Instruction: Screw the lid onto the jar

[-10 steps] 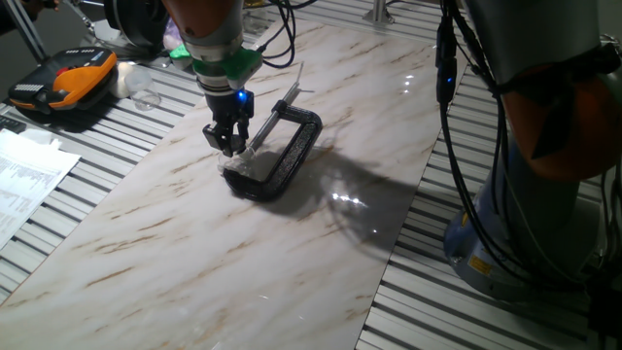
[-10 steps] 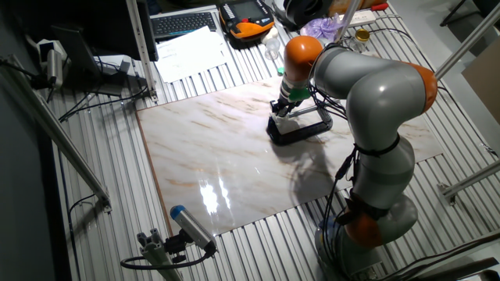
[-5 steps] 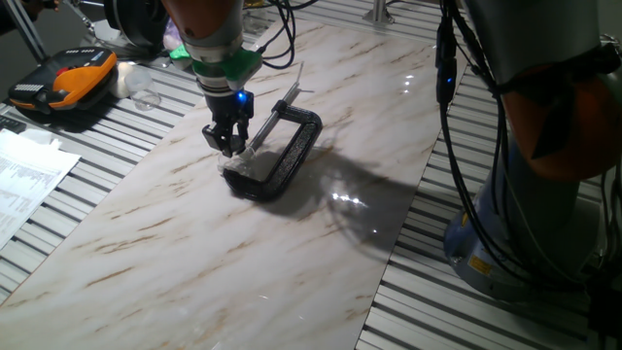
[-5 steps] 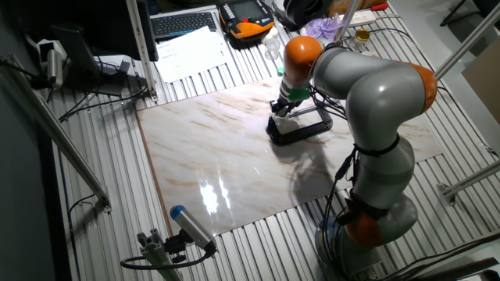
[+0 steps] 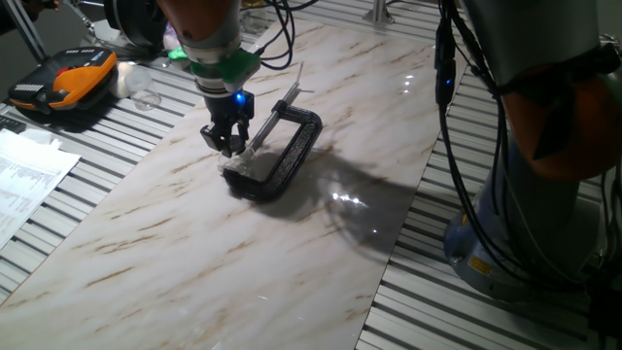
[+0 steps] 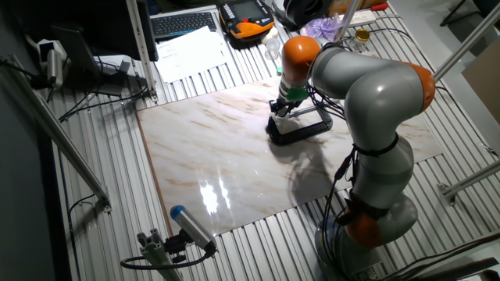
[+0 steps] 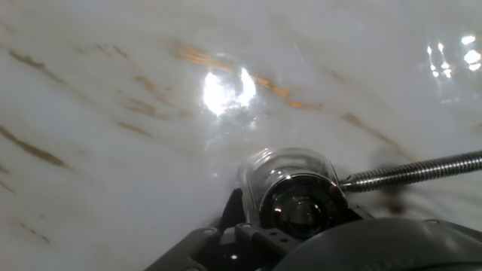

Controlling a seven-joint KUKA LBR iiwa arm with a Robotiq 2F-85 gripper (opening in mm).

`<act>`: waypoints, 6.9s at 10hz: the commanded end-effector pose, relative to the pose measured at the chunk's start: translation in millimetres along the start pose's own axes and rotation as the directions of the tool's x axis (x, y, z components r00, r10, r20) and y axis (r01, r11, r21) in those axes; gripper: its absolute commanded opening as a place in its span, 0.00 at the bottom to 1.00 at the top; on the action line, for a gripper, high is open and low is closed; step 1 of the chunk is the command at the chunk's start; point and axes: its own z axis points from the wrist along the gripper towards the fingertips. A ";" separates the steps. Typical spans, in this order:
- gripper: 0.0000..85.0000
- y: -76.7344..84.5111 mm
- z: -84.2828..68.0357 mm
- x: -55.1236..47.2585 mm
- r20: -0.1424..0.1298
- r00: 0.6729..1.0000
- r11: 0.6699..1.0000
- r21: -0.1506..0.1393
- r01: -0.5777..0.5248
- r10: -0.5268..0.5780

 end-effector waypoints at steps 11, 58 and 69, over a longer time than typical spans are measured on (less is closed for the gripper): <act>0.40 -1.5 0.4 -0.5 -0.008 0.998 0.998 0.015 -0.065 0.065; 0.40 -1.3 8.4 -2.3 -0.064 0.573 0.574 0.002 -0.819 0.817; 1.00 0.5 6.5 -2.2 -0.013 0.531 0.531 0.018 -0.847 0.847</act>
